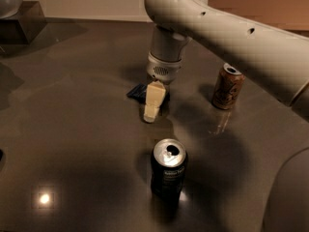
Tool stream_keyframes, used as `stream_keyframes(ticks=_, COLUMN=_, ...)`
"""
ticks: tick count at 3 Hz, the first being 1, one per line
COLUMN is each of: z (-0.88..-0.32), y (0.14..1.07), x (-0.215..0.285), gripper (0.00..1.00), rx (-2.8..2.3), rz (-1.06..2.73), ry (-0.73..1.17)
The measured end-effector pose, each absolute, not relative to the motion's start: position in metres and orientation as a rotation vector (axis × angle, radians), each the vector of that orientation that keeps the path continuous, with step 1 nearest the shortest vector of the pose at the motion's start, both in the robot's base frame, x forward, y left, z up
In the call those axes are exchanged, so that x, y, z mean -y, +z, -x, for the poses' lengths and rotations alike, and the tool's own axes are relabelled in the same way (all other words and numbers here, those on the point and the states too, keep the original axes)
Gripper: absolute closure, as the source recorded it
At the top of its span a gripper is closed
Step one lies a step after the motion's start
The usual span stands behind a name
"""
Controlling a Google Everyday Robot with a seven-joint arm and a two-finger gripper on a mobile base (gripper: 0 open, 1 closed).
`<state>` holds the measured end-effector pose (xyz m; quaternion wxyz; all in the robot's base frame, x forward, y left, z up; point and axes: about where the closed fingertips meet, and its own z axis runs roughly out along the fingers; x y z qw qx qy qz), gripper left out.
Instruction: Move rxbar blueberry near orange can
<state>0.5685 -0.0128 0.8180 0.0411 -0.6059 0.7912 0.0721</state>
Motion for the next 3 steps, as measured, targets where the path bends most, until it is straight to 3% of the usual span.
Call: stream_keyframes(ticks=3, z=-0.5675, y=0.8249, x=0.0075, gripper=0.86, rx=-2.421, rz=1.861, ry=0.218)
